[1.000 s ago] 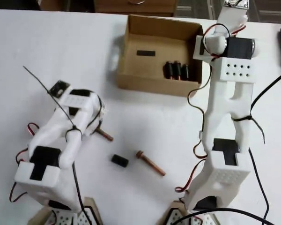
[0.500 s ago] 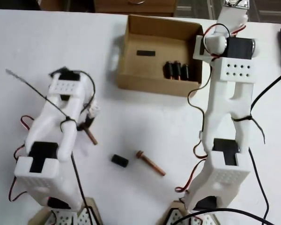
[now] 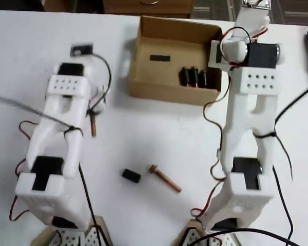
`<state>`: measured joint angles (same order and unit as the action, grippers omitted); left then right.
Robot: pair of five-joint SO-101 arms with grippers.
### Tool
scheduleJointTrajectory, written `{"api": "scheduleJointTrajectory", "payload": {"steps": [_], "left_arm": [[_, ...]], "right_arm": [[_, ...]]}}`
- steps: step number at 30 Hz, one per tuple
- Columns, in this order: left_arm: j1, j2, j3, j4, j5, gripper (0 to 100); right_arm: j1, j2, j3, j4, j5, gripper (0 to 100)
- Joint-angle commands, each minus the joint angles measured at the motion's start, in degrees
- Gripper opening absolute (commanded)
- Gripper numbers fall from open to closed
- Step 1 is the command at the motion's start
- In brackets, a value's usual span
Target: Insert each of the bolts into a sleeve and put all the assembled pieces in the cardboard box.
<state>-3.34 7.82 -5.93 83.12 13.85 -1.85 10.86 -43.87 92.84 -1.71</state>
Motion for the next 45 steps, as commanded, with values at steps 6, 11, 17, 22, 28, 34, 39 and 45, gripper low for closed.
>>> {"api": "scheduleJointTrajectory", "payload": {"steps": [6, 11, 17, 22, 28, 34, 39, 45], "left_arm": [[6.1, -14.5, -11.9, 6.4, 2.4, 2], [10.9, -20.8, -19.6, 7.4, 3.2, 2], [17.0, -29.7, -23.3, 10.0, 2.8, 2], [21.0, -34.4, -22.9, 12.0, 2.7, 2], [27.8, -35.8, -23.4, 9.7, 2.6, 2], [30.8, -35.3, -24.7, 2.2, 7.6, 2], [34.5, -35.0, -24.7, -1.4, 8.2, 2], [39.7, -28.5, -25.3, -5.5, 8.1, 2]], "right_arm": [[-1.1, -12.9, -2.2, 5.1, -0.1, 1.9], [-1.4, -20.2, -2.2, 8.2, -0.1, 1.9], [-1.5, -33.9, 7.2, 8.3, 0.0, 1.9], [-8.8, -48.0, 24.5, 8.3, 0.0, 1.9], [-18.2, -65.5, 45.2, 6.3, -0.1, 1.9], [-18.6, -82.5, 67.5, -4.7, 0.2, 1.9], [-18.6, -95.3, 86.2, -14.3, 0.3, 1.9], [-25.4, -108.4, 98.5, -22.8, -0.1, 1.9]]}}
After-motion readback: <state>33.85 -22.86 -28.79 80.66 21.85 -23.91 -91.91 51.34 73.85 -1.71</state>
